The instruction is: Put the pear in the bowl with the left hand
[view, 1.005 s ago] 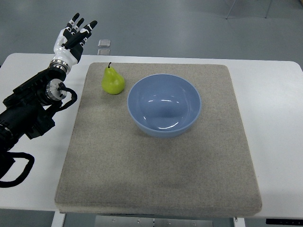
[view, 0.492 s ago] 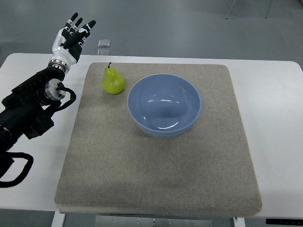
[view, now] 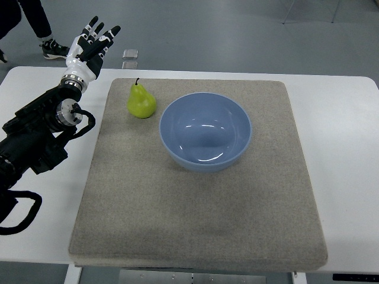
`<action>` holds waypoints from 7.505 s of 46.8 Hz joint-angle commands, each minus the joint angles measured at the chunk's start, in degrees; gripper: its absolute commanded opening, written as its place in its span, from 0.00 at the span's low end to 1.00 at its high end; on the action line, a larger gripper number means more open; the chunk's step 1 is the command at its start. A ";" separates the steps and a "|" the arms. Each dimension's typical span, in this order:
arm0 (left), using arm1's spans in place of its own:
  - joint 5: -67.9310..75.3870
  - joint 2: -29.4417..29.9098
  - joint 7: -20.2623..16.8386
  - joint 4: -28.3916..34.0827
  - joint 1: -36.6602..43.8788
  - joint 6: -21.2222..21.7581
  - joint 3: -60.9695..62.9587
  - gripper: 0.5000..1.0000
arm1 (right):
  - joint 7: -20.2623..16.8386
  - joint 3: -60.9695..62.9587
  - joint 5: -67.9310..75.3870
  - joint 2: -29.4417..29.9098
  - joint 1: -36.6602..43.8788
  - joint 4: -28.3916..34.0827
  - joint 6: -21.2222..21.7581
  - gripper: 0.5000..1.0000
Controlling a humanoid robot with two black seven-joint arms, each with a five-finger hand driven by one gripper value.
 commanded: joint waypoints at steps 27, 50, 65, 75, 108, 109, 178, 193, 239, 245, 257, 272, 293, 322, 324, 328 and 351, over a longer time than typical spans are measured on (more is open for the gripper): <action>1.76 5.85 1.61 -0.70 -11.06 -2.87 29.42 0.98 | 0.00 0.00 0.01 0.00 0.00 0.00 -0.01 0.85; 30.94 7.96 1.61 -0.97 -13.87 -8.23 32.94 0.98 | 0.00 0.00 0.01 0.00 0.00 0.00 -0.01 0.85; 46.40 13.15 1.53 -4.39 -18.09 -16.32 32.94 0.98 | 0.00 0.00 0.01 0.00 0.00 0.00 -0.01 0.85; 56.42 14.82 1.44 -9.67 -18.97 -16.32 32.94 0.97 | 0.00 0.00 0.01 0.00 0.00 0.00 -0.01 0.85; 86.66 14.38 0.82 -17.05 -18.79 -10.43 32.86 0.95 | 0.00 0.00 0.01 0.00 0.00 0.00 -0.01 0.85; 87.10 14.38 0.82 -17.05 -18.79 -10.26 32.94 0.95 | 0.00 0.00 -0.08 0.00 0.00 0.00 -0.01 0.85; 86.14 14.20 0.82 -16.88 -14.66 -8.94 34.09 0.95 | 0.00 0.00 0.01 0.00 0.00 -0.08 -0.01 0.85; 85.97 14.03 1.09 -16.79 -14.66 -8.76 33.91 0.67 | 0.00 0.00 0.01 0.00 0.00 0.00 -0.01 0.85; 84.74 13.94 1.26 -16.88 -15.10 -9.81 33.30 0.00 | 0.00 0.00 0.01 0.00 0.00 0.00 -0.01 0.85; 84.12 13.94 1.26 -16.88 -15.45 -9.81 33.21 0.00 | 0.00 0.00 0.01 0.00 0.00 0.00 -0.01 0.85; 81.40 14.03 1.26 -16.88 -18.17 -9.81 33.03 0.00 | 0.00 0.00 0.01 0.00 0.00 0.00 -0.01 0.85; 77.44 13.94 1.26 -17.32 -23.19 -10.43 33.03 0.00 | 0.00 0.00 0.01 0.00 0.00 0.00 -0.01 0.85; 75.59 13.94 1.35 -28.47 -26.35 -12.36 32.15 0.00 | 0.00 0.00 0.01 0.00 0.00 0.00 -0.01 0.85; 76.56 10.07 1.35 -34.37 -26.44 -14.47 32.94 0.00 | 0.00 0.00 0.01 0.00 0.00 0.00 -0.01 0.85; 76.74 9.81 1.35 -34.19 -26.35 -14.47 33.03 0.00 | 0.00 0.00 0.01 0.00 0.00 0.00 -0.01 0.85; 76.91 9.02 1.35 -33.58 -26.26 -14.21 33.56 0.00 | 0.00 0.00 -0.08 0.00 0.00 0.00 -0.01 0.85; 77.79 7.79 1.35 -32.52 -26.00 -13.68 37.07 0.00 | 0.00 0.00 0.01 0.00 0.00 0.00 -0.01 0.85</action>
